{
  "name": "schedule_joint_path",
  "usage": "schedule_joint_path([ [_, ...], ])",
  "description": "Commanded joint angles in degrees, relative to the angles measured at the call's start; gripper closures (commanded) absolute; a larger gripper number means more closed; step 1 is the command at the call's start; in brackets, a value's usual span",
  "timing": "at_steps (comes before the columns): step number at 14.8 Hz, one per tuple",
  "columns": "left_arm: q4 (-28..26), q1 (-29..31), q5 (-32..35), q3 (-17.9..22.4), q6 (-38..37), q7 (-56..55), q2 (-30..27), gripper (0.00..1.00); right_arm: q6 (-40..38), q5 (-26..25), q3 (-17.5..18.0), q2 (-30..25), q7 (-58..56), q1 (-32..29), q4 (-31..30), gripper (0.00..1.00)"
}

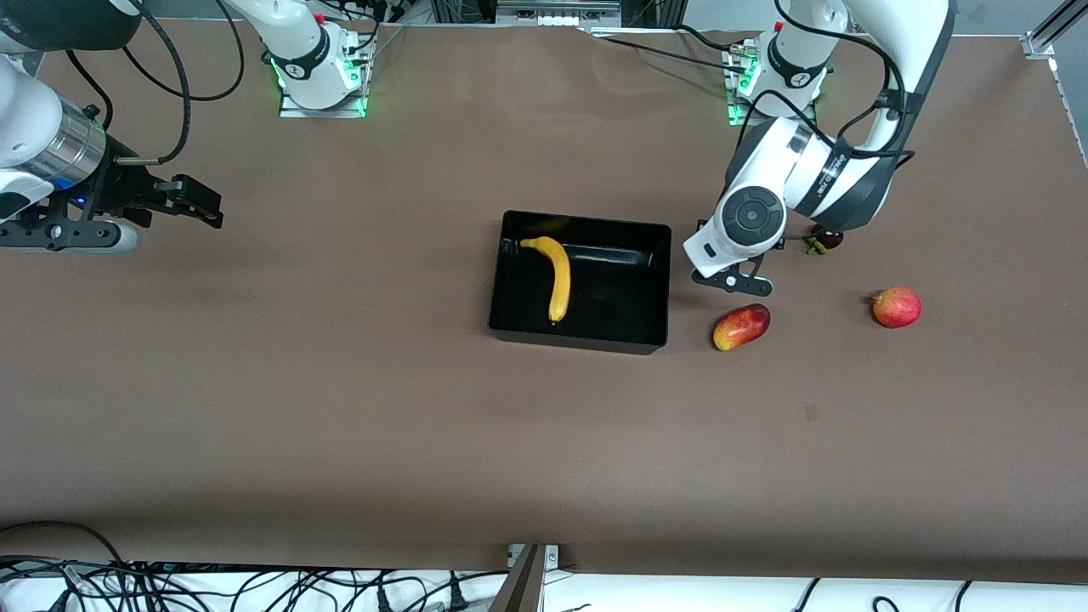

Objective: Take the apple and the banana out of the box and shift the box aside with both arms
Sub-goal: 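Grasp the red apple with the left gripper and lift it out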

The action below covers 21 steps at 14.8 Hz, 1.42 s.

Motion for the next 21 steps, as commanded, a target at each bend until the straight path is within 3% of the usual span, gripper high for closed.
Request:
schedule_joint_path([
  [1,-9.6,2.3,-0.3,-0.7,8.8,5.1,-3.4,0.8,-0.2,-0.5,0.0,-0.1,-0.2,0.2,0.4,0.0],
  [4,-13.6,3.5,-0.2,-0.7,15.4,8.2,-2.7,0.8,-0.2,-0.5,0.0,-0.1,-0.2,0.2,0.4,0.0],
  [5,-14.1,3.6,-0.2,-0.7,16.4,8.2,-2.2,0.75,-0.2,-0.5,0.0,-0.1,-0.2,0.2,0.4,0.0],
  [8,-14.1,3.6,-0.2,-0.7,17.8,8.3,-1.1,0.43,-0.2,-0.4,0.0,-0.1,-0.2,0.2,0.4,0.0],
  [12,-14.0,3.6,-0.3,-0.7,20.7,8.1,0.2,0.34,-0.2,-0.4,0.0,-0.1,-0.2,0.2,0.4,0.0],
  [13,-13.9,3.6,-0.3,-0.7,20.6,8.1,0.0,0.0,-0.2,-0.4,0.0,-0.1,-0.2,0.2,0.4,0.0],
  [17,-12.5,3.7,-0.3,-0.8,17.5,7.8,-2.7,0.0,-0.2,-0.4,0.0,0.0,-0.2,0.2,0.4,0.0],
  [21,1.6,1.1,-1.3,-1.5,-1.0,7.6,-4.7,0.0,-0.2,-0.5,0.0,-0.1,-0.2,0.2,0.4,0.0],
])
